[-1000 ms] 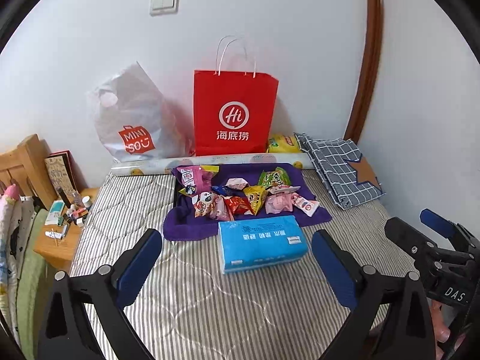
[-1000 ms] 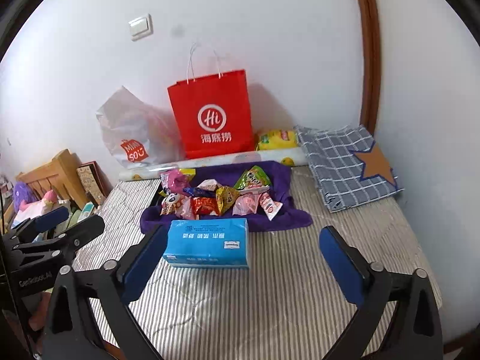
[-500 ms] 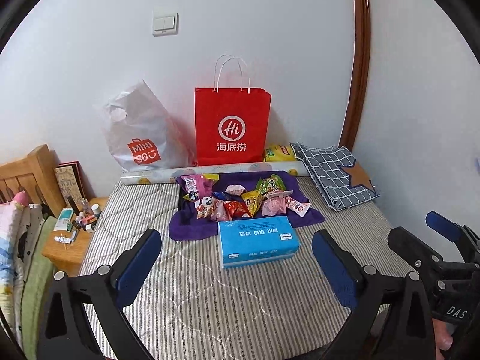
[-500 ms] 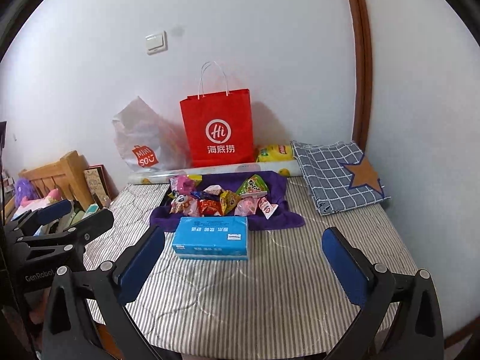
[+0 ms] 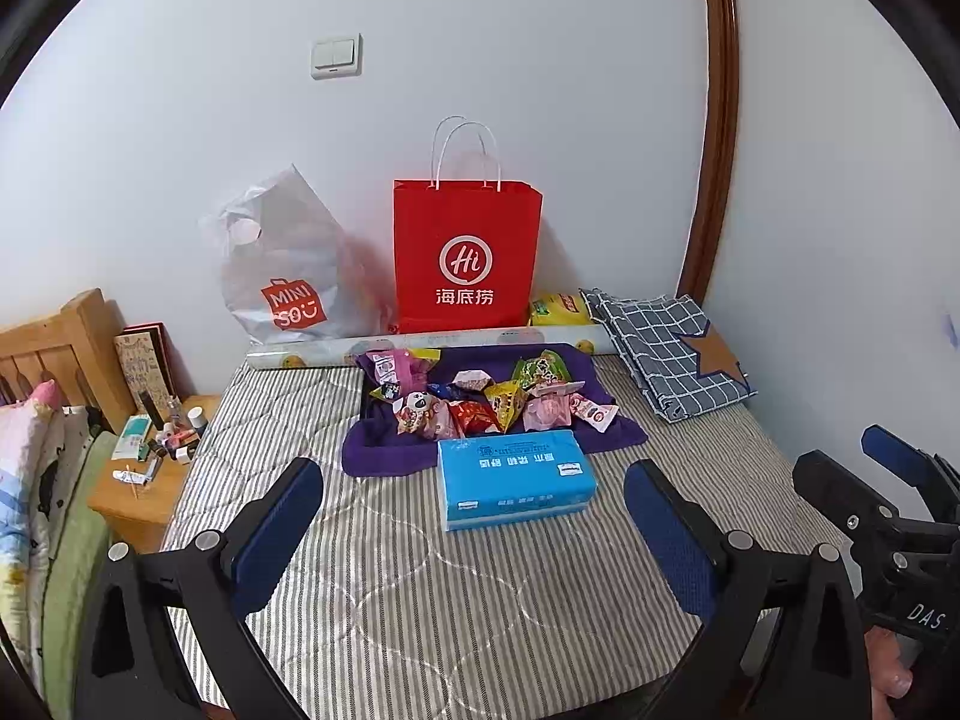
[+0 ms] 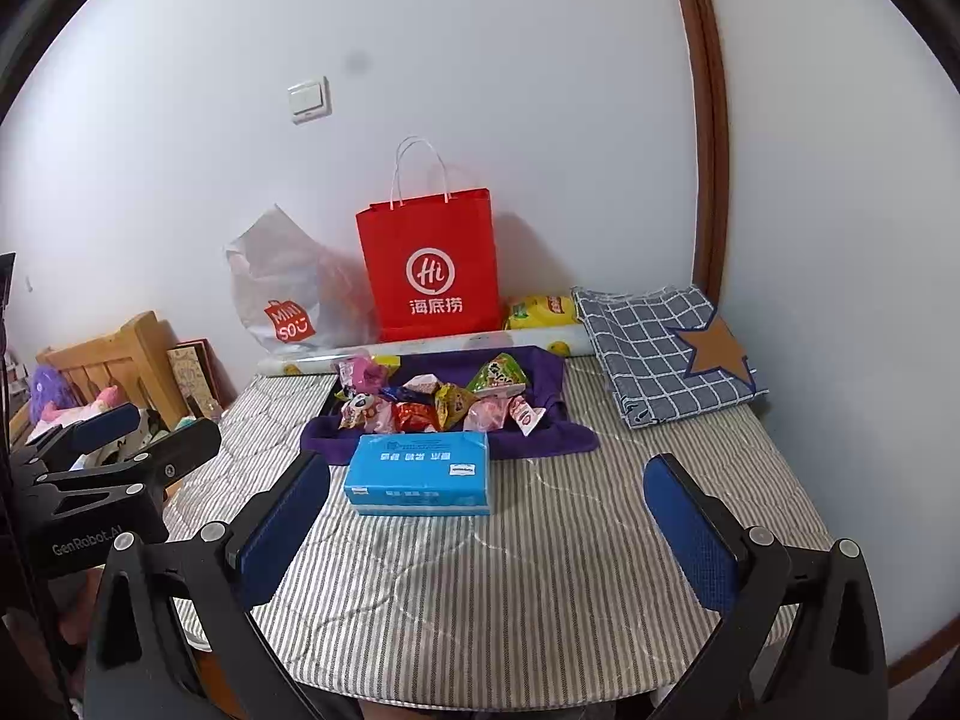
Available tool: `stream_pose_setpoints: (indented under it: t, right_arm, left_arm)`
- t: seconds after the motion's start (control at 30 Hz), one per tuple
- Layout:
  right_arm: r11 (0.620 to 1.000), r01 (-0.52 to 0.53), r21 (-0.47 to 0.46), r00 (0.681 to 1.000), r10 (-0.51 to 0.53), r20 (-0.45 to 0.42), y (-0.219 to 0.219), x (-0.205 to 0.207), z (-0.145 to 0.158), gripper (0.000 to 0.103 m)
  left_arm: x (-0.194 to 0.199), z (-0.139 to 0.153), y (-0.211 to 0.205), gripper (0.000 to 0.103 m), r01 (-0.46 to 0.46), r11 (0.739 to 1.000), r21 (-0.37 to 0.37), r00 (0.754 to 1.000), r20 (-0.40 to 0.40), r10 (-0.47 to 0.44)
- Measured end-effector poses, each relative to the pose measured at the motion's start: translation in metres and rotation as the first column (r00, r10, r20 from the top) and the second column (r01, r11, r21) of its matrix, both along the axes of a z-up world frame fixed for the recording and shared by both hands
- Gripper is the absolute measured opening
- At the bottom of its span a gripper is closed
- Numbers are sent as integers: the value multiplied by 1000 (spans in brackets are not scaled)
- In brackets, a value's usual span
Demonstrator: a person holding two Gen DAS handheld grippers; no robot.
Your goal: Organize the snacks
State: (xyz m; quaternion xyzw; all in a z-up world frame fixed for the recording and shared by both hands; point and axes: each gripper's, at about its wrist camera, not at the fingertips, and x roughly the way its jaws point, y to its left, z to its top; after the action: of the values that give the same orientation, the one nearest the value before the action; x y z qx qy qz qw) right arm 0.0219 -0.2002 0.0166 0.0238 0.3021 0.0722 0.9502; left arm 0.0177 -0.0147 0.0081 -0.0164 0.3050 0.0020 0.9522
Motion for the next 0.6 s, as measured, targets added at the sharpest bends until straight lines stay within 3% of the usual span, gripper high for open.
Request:
stream_pose_setpoints:
  t: [0.6]
  right_arm:
    - [1000, 5, 1, 1000, -5, 3, 0, -2, 3, 103]
  left_arm:
    - [1, 0, 2, 101, -4, 1000, -3, 1000, -5, 4]
